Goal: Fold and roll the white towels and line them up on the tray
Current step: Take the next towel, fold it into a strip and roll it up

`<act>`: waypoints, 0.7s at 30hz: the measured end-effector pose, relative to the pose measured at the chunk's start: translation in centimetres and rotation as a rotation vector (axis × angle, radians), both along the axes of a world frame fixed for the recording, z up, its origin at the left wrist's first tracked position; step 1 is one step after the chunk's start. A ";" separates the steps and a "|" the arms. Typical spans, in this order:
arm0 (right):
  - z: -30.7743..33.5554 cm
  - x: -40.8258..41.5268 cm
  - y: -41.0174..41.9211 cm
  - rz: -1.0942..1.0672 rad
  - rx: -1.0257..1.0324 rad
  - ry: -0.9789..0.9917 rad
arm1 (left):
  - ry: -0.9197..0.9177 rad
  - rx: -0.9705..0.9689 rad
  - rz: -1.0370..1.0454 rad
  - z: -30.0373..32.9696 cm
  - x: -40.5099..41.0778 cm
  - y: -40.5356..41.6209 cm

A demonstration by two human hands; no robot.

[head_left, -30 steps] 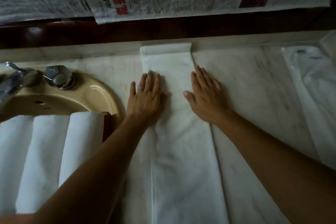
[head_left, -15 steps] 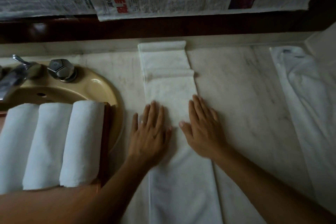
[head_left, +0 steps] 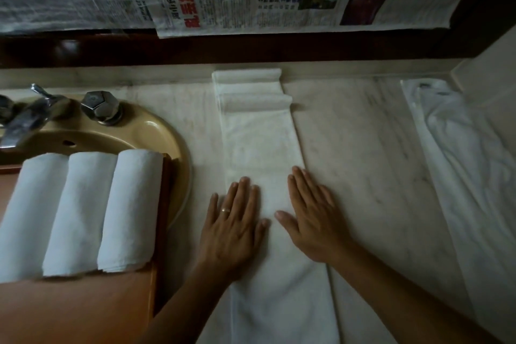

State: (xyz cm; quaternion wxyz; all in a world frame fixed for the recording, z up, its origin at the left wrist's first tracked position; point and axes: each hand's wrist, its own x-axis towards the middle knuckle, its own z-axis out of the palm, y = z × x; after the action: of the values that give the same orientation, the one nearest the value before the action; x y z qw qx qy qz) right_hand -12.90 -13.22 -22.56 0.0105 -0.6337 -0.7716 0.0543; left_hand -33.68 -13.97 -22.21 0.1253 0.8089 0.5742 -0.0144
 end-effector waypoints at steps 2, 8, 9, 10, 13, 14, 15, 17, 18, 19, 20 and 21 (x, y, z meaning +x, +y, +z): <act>0.0 0.0 2.2 -0.022 0.018 -0.021 | 0.031 -0.012 0.014 0.5 0.3 2.4; 0.7 -0.8 -1.8 -0.089 0.002 0.019 | 0.008 -0.008 0.018 1.1 0.2 -1.6; 0.7 -0.7 -3.8 -0.069 -0.016 0.010 | -0.010 -0.012 -0.011 0.8 0.0 -3.4; 0.5 -0.4 -4.8 -0.045 -0.036 -0.008 | -0.015 -0.032 -0.031 0.7 -0.1 -4.3; 0.2 0.3 -3.2 -0.043 -0.002 -0.034 | 0.039 0.006 -0.017 0.6 -0.2 -3.0; 0.4 0.2 -2.2 -0.053 0.005 -0.047 | 0.066 -0.001 -0.020 0.9 0.0 -2.1; 0.5 0.2 -1.7 -0.068 0.000 -0.048 | 0.073 -0.030 -0.017 1.4 0.2 -1.6; 0.9 -0.1 -2.6 -0.086 0.003 -0.027 | 0.059 -0.055 0.001 1.8 0.3 -2.7; 1.0 -0.1 -4.1 -0.080 0.005 -0.014 | 0.059 -0.070 0.004 1.9 0.2 -4.0; 1.0 -0.1 -5.9 -0.062 0.001 -0.011 | 0.054 -0.073 -0.003 2.0 0.0 -5.7; 0.9 0.3 -7.6 -0.036 -0.017 -0.012 | 0.035 -0.074 -0.003 2.1 -0.3 -7.5; 0.7 0.8 -8.7 -0.014 -0.040 -0.018 | 0.014 -0.070 -0.001 1.9 -0.6 -8.7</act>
State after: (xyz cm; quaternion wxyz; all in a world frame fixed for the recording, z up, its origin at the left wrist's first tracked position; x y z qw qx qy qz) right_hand -12.12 -21.95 -21.82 -0.0086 -0.6395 -0.7661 0.0640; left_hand -34.31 -22.67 -20.35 0.1496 0.8041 0.5739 -0.0404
